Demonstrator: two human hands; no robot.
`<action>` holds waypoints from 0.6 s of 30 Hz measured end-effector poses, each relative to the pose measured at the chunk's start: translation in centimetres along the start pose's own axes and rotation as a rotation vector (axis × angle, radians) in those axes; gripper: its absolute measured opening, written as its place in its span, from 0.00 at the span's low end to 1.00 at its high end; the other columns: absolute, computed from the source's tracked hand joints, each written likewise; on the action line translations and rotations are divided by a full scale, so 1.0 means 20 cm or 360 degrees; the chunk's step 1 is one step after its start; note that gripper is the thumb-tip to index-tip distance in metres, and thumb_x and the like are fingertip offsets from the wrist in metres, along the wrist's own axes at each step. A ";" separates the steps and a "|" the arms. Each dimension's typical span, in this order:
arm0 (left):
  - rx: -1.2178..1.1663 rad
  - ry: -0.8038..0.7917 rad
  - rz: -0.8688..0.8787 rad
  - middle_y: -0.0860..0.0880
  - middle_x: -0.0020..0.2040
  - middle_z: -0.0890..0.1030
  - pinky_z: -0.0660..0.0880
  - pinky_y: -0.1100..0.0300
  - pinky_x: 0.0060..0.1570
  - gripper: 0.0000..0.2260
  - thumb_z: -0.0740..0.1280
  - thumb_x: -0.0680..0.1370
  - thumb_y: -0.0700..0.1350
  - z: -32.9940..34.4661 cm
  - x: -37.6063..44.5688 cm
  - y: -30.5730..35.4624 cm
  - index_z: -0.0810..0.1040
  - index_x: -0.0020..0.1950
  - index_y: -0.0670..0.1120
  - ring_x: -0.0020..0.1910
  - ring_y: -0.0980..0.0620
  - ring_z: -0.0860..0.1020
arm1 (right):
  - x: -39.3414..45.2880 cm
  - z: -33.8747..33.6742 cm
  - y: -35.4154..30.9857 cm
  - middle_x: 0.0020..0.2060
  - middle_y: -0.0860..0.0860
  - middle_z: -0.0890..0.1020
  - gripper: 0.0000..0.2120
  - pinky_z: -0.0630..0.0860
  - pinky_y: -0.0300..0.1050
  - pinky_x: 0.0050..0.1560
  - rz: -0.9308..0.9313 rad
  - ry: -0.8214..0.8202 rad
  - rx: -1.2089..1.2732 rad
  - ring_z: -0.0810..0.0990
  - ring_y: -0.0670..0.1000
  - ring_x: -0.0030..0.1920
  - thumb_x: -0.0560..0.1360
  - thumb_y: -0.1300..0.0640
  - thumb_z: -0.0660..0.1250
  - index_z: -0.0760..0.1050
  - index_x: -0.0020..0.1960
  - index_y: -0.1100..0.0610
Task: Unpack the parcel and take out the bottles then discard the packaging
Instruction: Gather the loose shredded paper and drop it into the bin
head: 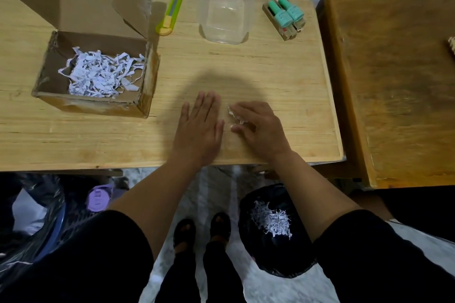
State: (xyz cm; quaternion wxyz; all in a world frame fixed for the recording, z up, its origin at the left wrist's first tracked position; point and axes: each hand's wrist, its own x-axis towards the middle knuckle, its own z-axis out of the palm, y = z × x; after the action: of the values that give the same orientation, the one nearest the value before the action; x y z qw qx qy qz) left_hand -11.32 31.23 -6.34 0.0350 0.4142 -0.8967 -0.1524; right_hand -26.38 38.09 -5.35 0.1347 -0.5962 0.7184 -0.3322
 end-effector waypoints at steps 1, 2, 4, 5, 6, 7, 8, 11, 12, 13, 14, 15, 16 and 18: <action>0.0004 -0.0001 0.0001 0.47 0.78 0.53 0.43 0.49 0.73 0.28 0.41 0.77 0.54 0.00 0.00 0.00 0.50 0.76 0.45 0.77 0.50 0.48 | 0.00 0.01 0.00 0.52 0.56 0.82 0.17 0.71 0.38 0.56 -0.0044 0.0002 0.0004 0.75 0.54 0.54 0.69 0.52 0.68 0.79 0.57 0.56; 0.0008 0.0001 0.0001 0.47 0.78 0.53 0.44 0.48 0.73 0.28 0.41 0.77 0.54 0.00 0.00 0.00 0.51 0.76 0.45 0.77 0.50 0.49 | -0.01 0.03 0.00 0.50 0.55 0.83 0.15 0.72 0.40 0.54 -0.0083 0.0018 0.0009 0.75 0.53 0.52 0.70 0.54 0.68 0.80 0.56 0.57; -0.0005 0.0007 0.0002 0.47 0.78 0.53 0.44 0.48 0.73 0.28 0.42 0.78 0.54 0.00 0.00 -0.01 0.51 0.76 0.45 0.77 0.50 0.49 | -0.02 0.05 -0.01 0.47 0.56 0.84 0.11 0.73 0.41 0.50 -0.0113 0.0077 0.0022 0.75 0.52 0.49 0.71 0.57 0.68 0.82 0.52 0.57; -0.0020 0.0005 0.0002 0.48 0.78 0.53 0.44 0.48 0.73 0.27 0.43 0.79 0.53 0.00 0.00 -0.01 0.50 0.76 0.46 0.77 0.50 0.48 | -0.02 0.05 -0.03 0.45 0.56 0.84 0.10 0.74 0.41 0.48 -0.0105 0.0116 0.0019 0.76 0.53 0.47 0.71 0.58 0.68 0.82 0.50 0.58; -0.0034 -0.0001 0.0001 0.48 0.78 0.52 0.44 0.48 0.74 0.27 0.44 0.79 0.53 0.00 0.00 -0.01 0.50 0.77 0.46 0.77 0.50 0.48 | -0.03 0.06 -0.04 0.43 0.55 0.84 0.09 0.74 0.42 0.45 -0.0093 0.0163 0.0007 0.78 0.54 0.45 0.72 0.58 0.67 0.83 0.48 0.59; -0.0044 -0.0011 0.0001 0.48 0.78 0.52 0.44 0.48 0.74 0.26 0.44 0.79 0.53 0.00 0.00 -0.01 0.50 0.77 0.46 0.77 0.51 0.47 | -0.04 0.06 -0.06 0.41 0.56 0.84 0.09 0.73 0.42 0.42 -0.0082 0.0221 -0.0015 0.79 0.56 0.42 0.72 0.57 0.66 0.83 0.46 0.59; -0.0050 -0.0021 0.0002 0.48 0.78 0.51 0.43 0.48 0.74 0.27 0.45 0.79 0.53 0.00 0.00 -0.01 0.49 0.77 0.46 0.77 0.51 0.47 | -0.05 0.06 -0.07 0.39 0.56 0.84 0.10 0.72 0.42 0.40 -0.0067 0.0275 -0.0039 0.79 0.57 0.39 0.72 0.57 0.65 0.84 0.43 0.60; -0.0061 -0.0029 0.0009 0.48 0.78 0.51 0.44 0.48 0.74 0.27 0.45 0.79 0.52 -0.01 0.00 0.00 0.50 0.77 0.46 0.77 0.50 0.47 | -0.09 0.06 -0.11 0.34 0.57 0.83 0.12 0.71 0.44 0.36 0.0027 0.0382 -0.0126 0.79 0.57 0.35 0.72 0.56 0.64 0.83 0.38 0.62; -0.0060 -0.0030 0.0014 0.47 0.78 0.52 0.44 0.47 0.74 0.27 0.46 0.79 0.52 -0.01 0.00 0.00 0.50 0.77 0.46 0.77 0.50 0.47 | -0.10 0.05 -0.12 0.33 0.57 0.83 0.12 0.71 0.43 0.36 0.0098 0.0409 -0.0134 0.80 0.57 0.35 0.71 0.56 0.64 0.83 0.38 0.62; -0.0061 -0.0033 0.0019 0.47 0.78 0.52 0.44 0.47 0.74 0.26 0.46 0.79 0.52 -0.01 0.00 0.01 0.50 0.77 0.46 0.77 0.49 0.47 | -0.11 0.04 -0.13 0.33 0.57 0.83 0.12 0.71 0.41 0.37 0.0196 0.0444 -0.0112 0.80 0.57 0.35 0.71 0.56 0.65 0.83 0.38 0.62; -0.0065 -0.0044 0.0023 0.47 0.78 0.51 0.44 0.47 0.74 0.26 0.47 0.80 0.51 -0.01 0.00 0.01 0.50 0.76 0.45 0.77 0.49 0.47 | -0.13 0.03 -0.14 0.34 0.58 0.84 0.10 0.72 0.40 0.38 0.0318 0.0489 -0.0061 0.81 0.57 0.36 0.70 0.57 0.67 0.84 0.38 0.62; -0.0067 -0.0065 0.0030 0.46 0.78 0.51 0.44 0.47 0.74 0.25 0.48 0.80 0.51 -0.01 0.00 0.01 0.50 0.76 0.45 0.77 0.48 0.47 | -0.15 0.01 -0.14 0.35 0.57 0.85 0.07 0.75 0.41 0.40 0.0445 0.0559 0.0001 0.82 0.56 0.37 0.70 0.58 0.69 0.84 0.39 0.61; -0.0060 -0.0085 0.0053 0.45 0.78 0.51 0.44 0.47 0.74 0.26 0.48 0.80 0.51 -0.01 0.00 0.01 0.51 0.76 0.44 0.77 0.47 0.46 | -0.18 -0.01 -0.15 0.37 0.56 0.86 0.05 0.77 0.42 0.43 0.0579 0.0653 0.0070 0.83 0.55 0.39 0.70 0.60 0.70 0.84 0.41 0.60; -0.0046 -0.0121 0.0159 0.44 0.78 0.53 0.45 0.46 0.73 0.28 0.46 0.78 0.53 -0.02 0.00 0.03 0.52 0.76 0.43 0.77 0.46 0.47 | -0.25 -0.08 -0.16 0.41 0.52 0.86 0.05 0.78 0.39 0.49 0.0940 0.0810 0.0291 0.83 0.49 0.44 0.71 0.62 0.70 0.84 0.44 0.58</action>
State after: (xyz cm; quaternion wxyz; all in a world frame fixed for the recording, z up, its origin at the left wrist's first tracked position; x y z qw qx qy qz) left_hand -11.73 31.54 -5.69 0.0145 0.3622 -0.9146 -0.1791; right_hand -23.59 43.06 -3.12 0.0946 -0.2483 0.8367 -0.4788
